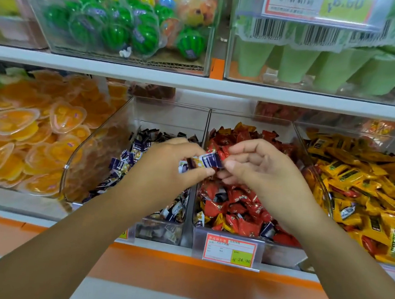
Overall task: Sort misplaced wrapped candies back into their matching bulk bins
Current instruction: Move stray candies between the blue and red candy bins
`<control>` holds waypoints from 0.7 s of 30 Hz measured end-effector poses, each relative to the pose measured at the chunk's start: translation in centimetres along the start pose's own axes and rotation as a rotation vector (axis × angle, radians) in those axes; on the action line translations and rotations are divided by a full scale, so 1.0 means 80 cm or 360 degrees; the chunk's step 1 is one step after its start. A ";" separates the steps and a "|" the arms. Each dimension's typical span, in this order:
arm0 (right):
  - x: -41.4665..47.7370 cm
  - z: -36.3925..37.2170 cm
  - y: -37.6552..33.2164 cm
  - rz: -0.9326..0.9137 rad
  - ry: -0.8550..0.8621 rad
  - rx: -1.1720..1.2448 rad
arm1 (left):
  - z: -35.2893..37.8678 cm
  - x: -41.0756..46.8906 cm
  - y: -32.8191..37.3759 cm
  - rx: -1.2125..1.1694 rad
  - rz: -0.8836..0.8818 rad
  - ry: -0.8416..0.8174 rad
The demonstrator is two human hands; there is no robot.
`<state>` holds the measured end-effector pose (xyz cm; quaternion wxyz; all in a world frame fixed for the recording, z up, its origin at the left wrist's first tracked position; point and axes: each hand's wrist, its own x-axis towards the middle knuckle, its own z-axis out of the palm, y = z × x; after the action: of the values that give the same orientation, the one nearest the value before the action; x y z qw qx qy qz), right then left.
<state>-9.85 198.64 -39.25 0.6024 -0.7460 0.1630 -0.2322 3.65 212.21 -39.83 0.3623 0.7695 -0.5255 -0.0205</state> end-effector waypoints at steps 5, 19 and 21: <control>0.007 -0.008 0.030 -0.0169 -0.0216 -0.1392 | -0.010 -0.005 -0.003 0.0025 -0.0114 0.0048; 0.021 0.020 0.051 -0.0309 -0.0402 -0.2082 | -0.007 -0.006 0.007 0.0013 -0.0387 -0.0008; 0.018 0.020 0.054 -0.0336 -0.0389 -0.2110 | -0.008 -0.007 0.010 -0.0014 -0.0385 0.0000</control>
<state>-7.62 198.25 -43.52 0.0062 -0.9902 0.1280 -0.0548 3.00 212.85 -39.09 0.3606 0.8256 -0.4289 -0.0664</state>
